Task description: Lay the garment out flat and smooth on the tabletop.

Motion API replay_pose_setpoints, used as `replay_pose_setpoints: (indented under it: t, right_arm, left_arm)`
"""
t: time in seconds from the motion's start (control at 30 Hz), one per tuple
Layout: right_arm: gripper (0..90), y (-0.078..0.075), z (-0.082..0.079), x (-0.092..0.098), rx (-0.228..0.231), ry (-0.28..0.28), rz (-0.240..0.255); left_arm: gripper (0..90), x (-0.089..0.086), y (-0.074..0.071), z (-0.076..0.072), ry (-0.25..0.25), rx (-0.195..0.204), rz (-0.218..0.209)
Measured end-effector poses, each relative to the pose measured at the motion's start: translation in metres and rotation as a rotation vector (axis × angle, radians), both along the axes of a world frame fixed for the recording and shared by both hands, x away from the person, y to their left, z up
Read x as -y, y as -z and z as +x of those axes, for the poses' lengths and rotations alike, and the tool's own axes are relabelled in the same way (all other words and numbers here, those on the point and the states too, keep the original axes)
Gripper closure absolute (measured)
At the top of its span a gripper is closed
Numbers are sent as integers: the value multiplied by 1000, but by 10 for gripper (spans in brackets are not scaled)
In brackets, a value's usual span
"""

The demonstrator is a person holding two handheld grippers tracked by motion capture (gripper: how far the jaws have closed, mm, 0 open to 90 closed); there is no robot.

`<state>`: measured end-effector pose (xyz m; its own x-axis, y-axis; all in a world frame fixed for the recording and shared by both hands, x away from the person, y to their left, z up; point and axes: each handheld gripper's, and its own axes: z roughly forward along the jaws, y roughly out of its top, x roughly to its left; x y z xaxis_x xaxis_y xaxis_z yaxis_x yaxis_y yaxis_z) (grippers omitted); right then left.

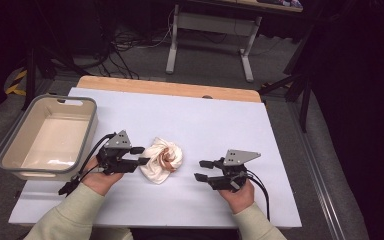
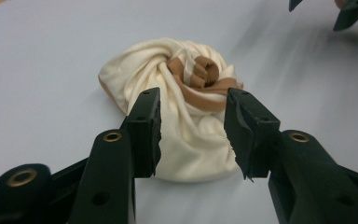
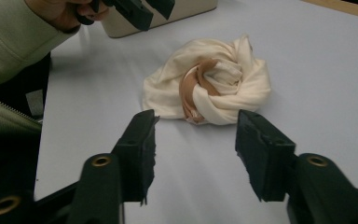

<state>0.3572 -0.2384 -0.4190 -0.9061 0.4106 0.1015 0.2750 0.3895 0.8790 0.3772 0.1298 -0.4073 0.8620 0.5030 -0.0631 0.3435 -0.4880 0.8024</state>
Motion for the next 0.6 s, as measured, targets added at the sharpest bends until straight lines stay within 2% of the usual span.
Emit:
replay_pose_setpoints:
  t: [0.1, 0.23, 0.3, 0.33, 0.43, 0.47, 0.53, 0.6]
  right_arm:
    - [564, -2, 3, -6, -5, 2, -9]
    - [681, -7, 11, -24, -7, -9, -30]
    - [682, -8, 13, -28, -4, -12, -35]
    - [676, -11, 17, -37, 5, -22, -43]
    - [642, -14, 22, -45, 8, -28, -46]
    - [622, -15, 29, -55, 6, -26, -56]
    - [621, -15, 31, -58, 6, -25, -62]
    - [610, -14, 38, -70, -1, -23, -86]
  left_arm:
    - [589, -3, 4, -2, -9, -12, 6]
    - [589, -8, 10, -1, -30, -36, 5]
    - [592, -10, 11, -1, -37, -44, 3]
    - [594, -11, 12, -1, -41, -46, 1]
    - [597, -10, 15, -2, -40, -50, 15]
    - [598, -9, 17, -2, -43, -58, 18]
    - [598, -9, 18, -1, -43, -55, 22]
    - [598, -9, 19, -1, -41, -55, 28]
